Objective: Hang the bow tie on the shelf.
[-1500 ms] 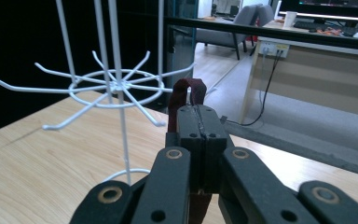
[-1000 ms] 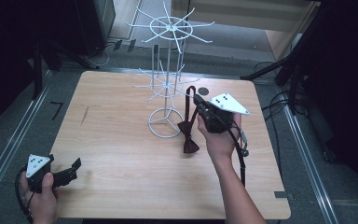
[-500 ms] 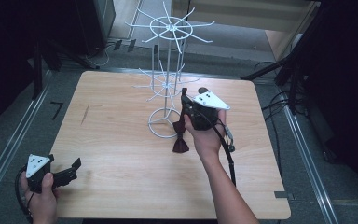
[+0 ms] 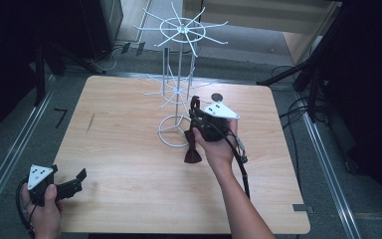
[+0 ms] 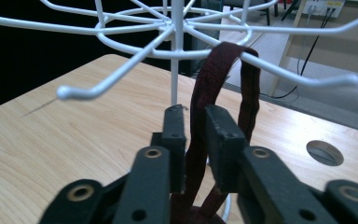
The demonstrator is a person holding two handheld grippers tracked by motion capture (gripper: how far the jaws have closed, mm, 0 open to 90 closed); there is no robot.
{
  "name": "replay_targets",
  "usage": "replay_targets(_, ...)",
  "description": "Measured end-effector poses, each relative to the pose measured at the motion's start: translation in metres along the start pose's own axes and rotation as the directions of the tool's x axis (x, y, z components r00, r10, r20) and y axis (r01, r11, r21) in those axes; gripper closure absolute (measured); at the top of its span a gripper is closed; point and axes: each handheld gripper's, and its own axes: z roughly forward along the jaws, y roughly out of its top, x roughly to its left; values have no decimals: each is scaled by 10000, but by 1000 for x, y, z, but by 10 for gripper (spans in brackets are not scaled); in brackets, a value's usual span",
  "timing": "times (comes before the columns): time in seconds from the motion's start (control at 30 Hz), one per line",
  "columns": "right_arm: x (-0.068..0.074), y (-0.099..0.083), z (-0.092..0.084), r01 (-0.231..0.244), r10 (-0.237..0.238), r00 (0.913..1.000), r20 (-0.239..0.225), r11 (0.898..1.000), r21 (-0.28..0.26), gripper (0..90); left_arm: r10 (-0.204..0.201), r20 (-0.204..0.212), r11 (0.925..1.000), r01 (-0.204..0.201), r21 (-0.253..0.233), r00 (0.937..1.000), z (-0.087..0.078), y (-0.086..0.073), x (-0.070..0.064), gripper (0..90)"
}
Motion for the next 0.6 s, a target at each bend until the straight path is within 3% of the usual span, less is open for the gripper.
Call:
replay_targets(0.1, -4, -2, -3, -179, 179, 9998, -61, 9998, -45, 694, 8, 2, 10000, -8, -6, 10000, 0, 0, 0, 14)
replay_targets(0.27, -13, -5, -12, -350, 349, 9993, -94, 9993, -140, 475, 26, -9, 10000, -26, -32, 10000, 0, 0, 0, 14)
replay_targets(0.3, -17, -6, -17, -482, 479, 9987, -182, 9988, -129, 383, 28, -19, 10000, -28, -36, 10000, 0, 0, 0, 14)
replay_targets(0.33, -17, -6, -17, -482, 479, 9987, -182, 9988, -129, 383, 31, -27, 10000, -32, -34, 10000, 0, 0, 0, 14)
replay_targets(0.5, -23, -10, -27, -591, 589, 9981, -204, 9982, -100, 171, 39, -33, 10000, -39, -61, 10000, 0, 0, -1, 14)
replay_targets(0.6, -27, -13, -34, -615, 615, 9981, -22, 9981, -39, 128, 51, -11, 10000, -52, -85, 10000, 0, 0, -1, 14)
